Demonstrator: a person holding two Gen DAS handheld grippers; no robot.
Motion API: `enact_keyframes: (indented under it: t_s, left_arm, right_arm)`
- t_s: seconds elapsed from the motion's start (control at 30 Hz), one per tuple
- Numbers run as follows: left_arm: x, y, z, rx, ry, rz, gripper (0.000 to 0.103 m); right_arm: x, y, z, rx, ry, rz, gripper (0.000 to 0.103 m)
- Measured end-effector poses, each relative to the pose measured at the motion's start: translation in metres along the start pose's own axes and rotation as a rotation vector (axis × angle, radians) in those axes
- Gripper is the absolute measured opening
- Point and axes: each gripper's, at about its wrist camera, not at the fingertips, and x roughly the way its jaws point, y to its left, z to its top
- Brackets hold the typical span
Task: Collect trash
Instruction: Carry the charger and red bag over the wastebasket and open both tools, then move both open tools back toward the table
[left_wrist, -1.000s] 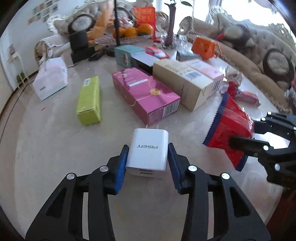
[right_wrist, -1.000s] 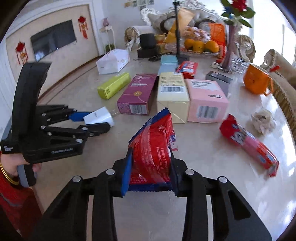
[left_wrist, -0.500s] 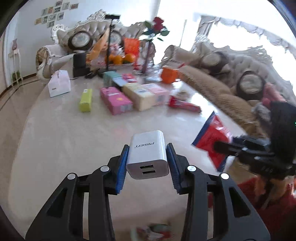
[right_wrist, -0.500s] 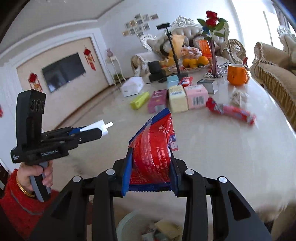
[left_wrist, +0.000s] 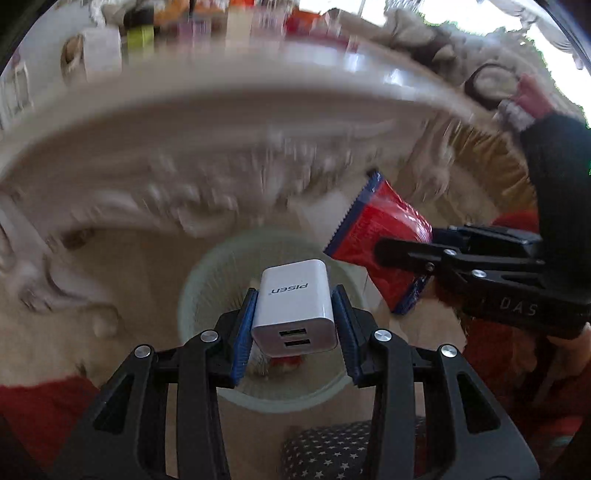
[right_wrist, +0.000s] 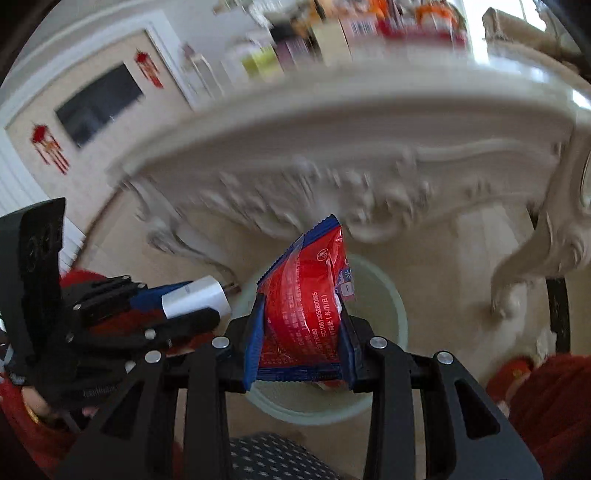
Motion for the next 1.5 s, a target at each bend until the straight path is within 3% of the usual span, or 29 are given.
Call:
enact_keyframes:
  t_s: [0.17,0.2,0.23,0.27,0.3,0.37,0.57,0.7,1.03,1.13,1.33,1.43,1.5]
  left_arm:
    - [0.039,0.005,-0.012,-0.014,0.076,0.042,0.041]
    - [0.041,0.008,-0.013,-0.028,0.084,0.043,0.046]
    - [0.044,0.013,-0.013,-0.052,0.088,0.059,0.065]
    - [0.045,0.016,-0.013,-0.066,0.085,0.087,0.076]
    - [0.046,0.017,-0.014,-0.068,0.083,0.112,0.089]
    - [0.047,0.02,-0.017,-0.056,0.059,0.164,0.09]
    - [0.063,0.028,-0.026,-0.07,0.119,0.171,0.093]
    - [0.061,0.024,-0.027,-0.047,0.114,0.184,0.093]
    - [0.063,0.032,-0.029,-0.105,0.123,0.154,0.093]
    - [0.055,0.028,-0.028,-0.092,0.091,0.158,0.093]
    - [-0.008,0.022,-0.02,-0.107,-0.068,0.098,0.093]
    - [-0.047,0.027,0.005,-0.132,-0.111,0.024,0.093]
    - [-0.069,0.034,0.031,-0.132,-0.121,0.051,0.093]
  right_arm:
    - [0.028,-0.005,-0.004,-0.005,0.047,-0.026,0.034]
    - [0.03,-0.004,-0.006,-0.009,0.049,-0.028,0.036]
    - [0.032,-0.005,-0.006,-0.009,0.047,-0.029,0.037]
    - [0.035,-0.005,-0.008,-0.005,0.044,-0.04,0.047]
    - [0.037,-0.007,-0.008,0.005,0.04,-0.052,0.072]
    - [0.036,-0.012,-0.012,0.032,0.016,-0.079,0.083]
    - [0.052,-0.03,-0.025,0.112,0.119,-0.133,0.084]
    - [0.061,-0.028,-0.033,0.106,0.163,-0.155,0.084]
    - [0.055,-0.026,-0.034,0.077,0.15,-0.188,0.084]
    - [0.031,-0.019,-0.03,0.061,0.063,-0.175,0.084]
    - [-0.06,0.008,-0.011,-0.124,-0.234,-0.145,0.084]
    - [-0.107,0.008,0.017,-0.217,-0.361,-0.161,0.084]
    - [-0.131,-0.006,0.047,-0.246,-0.417,-0.15,0.084]
